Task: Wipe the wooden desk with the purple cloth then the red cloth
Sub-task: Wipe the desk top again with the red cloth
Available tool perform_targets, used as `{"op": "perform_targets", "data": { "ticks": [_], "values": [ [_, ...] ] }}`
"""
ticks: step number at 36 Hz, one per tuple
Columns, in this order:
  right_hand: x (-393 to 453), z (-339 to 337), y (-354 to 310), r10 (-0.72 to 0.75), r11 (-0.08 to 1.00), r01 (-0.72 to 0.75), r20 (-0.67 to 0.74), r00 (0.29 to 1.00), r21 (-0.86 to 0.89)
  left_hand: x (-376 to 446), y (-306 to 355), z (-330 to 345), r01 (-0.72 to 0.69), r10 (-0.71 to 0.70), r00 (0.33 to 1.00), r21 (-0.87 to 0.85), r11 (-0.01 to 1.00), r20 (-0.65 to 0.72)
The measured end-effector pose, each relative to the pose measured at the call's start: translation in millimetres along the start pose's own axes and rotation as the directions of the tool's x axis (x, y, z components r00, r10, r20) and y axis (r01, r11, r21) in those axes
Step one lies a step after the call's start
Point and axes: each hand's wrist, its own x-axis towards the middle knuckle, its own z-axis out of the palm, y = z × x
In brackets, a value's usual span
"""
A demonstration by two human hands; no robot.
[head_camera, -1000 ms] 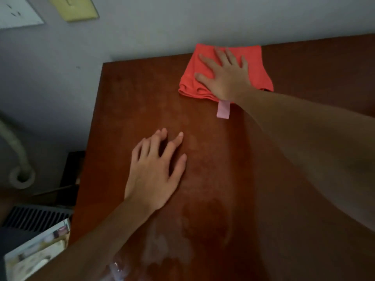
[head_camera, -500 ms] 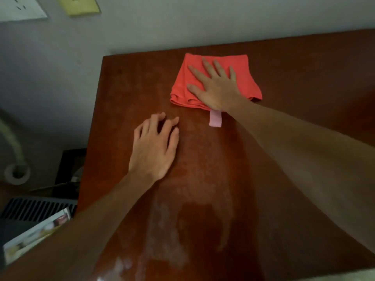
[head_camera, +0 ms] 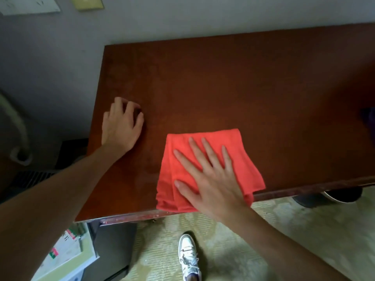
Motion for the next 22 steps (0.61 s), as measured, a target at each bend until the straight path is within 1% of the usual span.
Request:
{"op": "perform_targets", "data": {
  "ticks": [5,9,13,18,22],
  "values": [
    [9.6,-1.0,0.3,-0.001,1.0,0.001,0.008,1.0,-0.008,9.4,-12.0,-6.8,-0.03,0.028,0.998,0.03,0.999,0.048],
    [49.7,0.3,6.6,-0.031,0.999,0.031,-0.002,1.0,-0.012,25.0,-24.7,-5.7,-0.053,0.05,0.995,0.034,0.998,0.083],
    [136.8,3.1,14.4,0.021,1.0,-0.021,-0.011,1.0,0.017,38.7,-36.3,1.3,-0.075,0.073,0.988,0.012,0.997,0.133],
    [257.0,4.6,28.9,0.049,0.999,-0.048,-0.029,0.998,0.018,40.8,-43.7,10.1,-0.047,0.057,0.99,-0.072,0.996,0.133],
    [343.0,4.6,36.7,0.077,0.997,-0.077,-0.043,0.996,0.019,44.5,-49.8,13.5,-0.056,0.065,0.988,-0.072,0.996,0.143]
  ]
}}
